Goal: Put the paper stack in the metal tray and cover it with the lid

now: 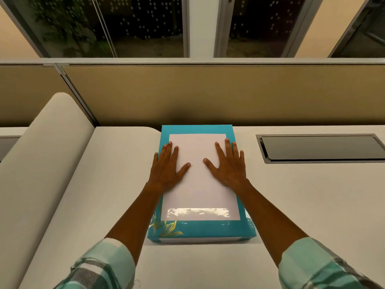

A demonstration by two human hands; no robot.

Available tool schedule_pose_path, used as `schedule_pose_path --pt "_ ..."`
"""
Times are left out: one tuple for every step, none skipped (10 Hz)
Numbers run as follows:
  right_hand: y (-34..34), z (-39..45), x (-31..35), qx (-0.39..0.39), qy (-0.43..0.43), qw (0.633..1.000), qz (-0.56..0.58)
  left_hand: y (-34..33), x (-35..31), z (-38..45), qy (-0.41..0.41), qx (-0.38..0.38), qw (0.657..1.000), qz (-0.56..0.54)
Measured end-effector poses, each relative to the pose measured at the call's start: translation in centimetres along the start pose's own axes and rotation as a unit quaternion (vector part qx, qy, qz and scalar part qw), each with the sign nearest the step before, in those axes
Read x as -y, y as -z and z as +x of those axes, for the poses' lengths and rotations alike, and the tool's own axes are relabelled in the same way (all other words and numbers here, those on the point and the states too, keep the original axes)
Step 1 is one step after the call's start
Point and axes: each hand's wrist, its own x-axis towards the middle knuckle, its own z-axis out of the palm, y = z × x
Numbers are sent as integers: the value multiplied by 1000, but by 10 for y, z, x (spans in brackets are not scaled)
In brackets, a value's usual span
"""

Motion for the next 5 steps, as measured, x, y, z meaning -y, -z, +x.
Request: schedule_pose_path --pt "-4 0 0 -14 1 1000 -3 -5 0 0 -2 -16 1000 10" --pt "-5 2 0 -13 -2 1000 -11 -7 0 1 -1 -26 999 27" --pt "-5 0 0 -3 -3 1000 -21 -7 -2 -1 0 -12 999 37" --pt "0 1 0 8 -5 1000 -29 -1 -2 4 11 25 998 49" --pt "8 -7 5 3 -13 1000 -21 8 -7 1 16 49 996 78"
